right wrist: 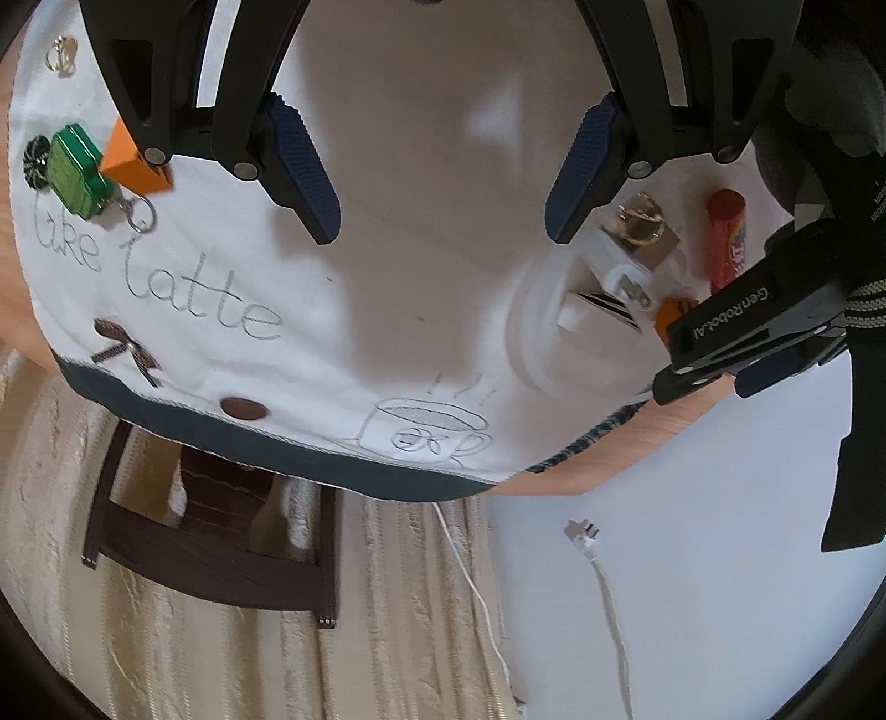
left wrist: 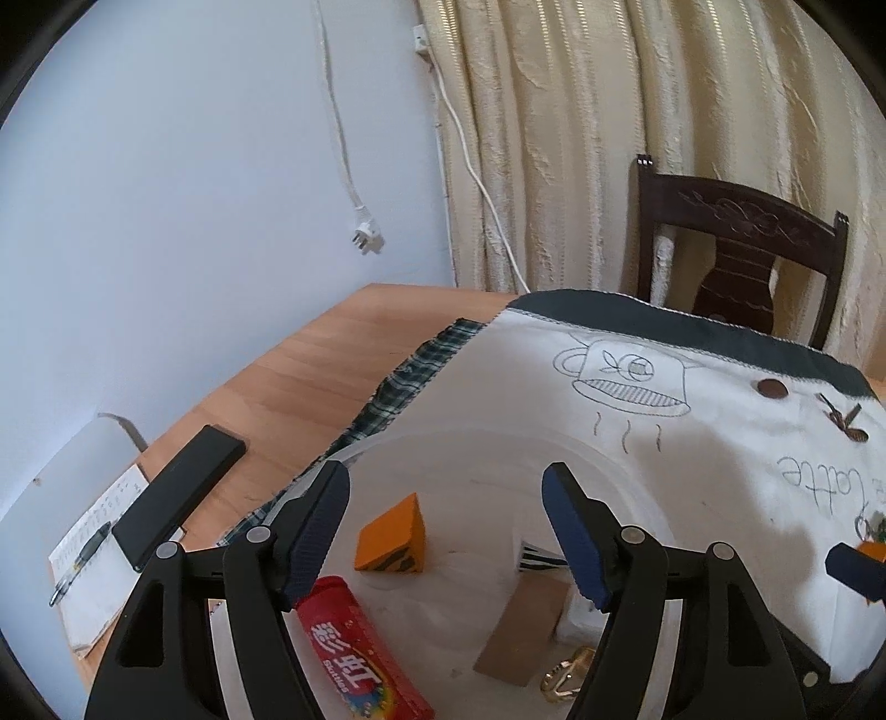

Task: Organize rigid objects
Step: 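Withdraw both open tools from the bowl back over the cloth, then move the left tool to the orange rectangular block while the right hovers over the gold ring, then close the left tool on the orange rectangular block and lift it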

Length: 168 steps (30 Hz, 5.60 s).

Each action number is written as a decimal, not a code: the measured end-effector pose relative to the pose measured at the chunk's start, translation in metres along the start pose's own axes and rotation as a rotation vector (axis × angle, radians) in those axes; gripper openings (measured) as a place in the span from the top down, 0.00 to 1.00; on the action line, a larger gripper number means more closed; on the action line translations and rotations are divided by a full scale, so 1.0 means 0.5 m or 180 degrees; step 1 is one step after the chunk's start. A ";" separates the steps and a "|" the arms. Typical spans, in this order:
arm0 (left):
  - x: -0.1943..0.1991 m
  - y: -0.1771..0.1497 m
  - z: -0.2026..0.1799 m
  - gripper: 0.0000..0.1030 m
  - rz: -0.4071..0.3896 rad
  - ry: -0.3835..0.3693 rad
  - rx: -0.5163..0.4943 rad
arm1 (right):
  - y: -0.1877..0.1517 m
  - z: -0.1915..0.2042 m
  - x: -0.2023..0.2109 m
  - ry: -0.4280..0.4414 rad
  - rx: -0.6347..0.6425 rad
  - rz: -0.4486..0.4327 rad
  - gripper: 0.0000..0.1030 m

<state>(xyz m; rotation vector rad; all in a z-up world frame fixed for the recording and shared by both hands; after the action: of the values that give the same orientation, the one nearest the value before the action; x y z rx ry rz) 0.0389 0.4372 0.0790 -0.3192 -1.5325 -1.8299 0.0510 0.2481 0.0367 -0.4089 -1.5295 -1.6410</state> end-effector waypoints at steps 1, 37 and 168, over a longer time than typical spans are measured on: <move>0.001 0.000 -0.005 0.29 -0.0002 -0.0007 -0.0028 | -0.002 -0.005 0.002 -0.0014 -0.0014 0.0003 0.22; 0.087 0.003 -0.206 0.25 -0.0090 -0.0482 -0.0949 | -0.050 -0.205 0.078 -0.0396 -0.0538 -0.0074 0.18; 0.078 0.043 -0.478 0.69 0.0625 -0.2045 -0.0835 | -0.052 -0.446 0.139 -0.0664 -0.1125 -0.0017 0.16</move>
<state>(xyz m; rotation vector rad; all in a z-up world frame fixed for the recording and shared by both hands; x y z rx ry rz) 0.0851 0.1998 0.0555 -1.2345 -1.5804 -1.8625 0.0560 0.0136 0.0244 -0.7873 -1.3849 -1.9268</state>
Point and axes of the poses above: each gripper's, at about its wrist camera, not at the fingertips, and x roughly against the way its jaws point, z to its left, y to its top, the point moved 2 cm from there along -x, roughly the way its jaws point, and after that the axes turned 11 degrees about -x, right-handed, at the moved point
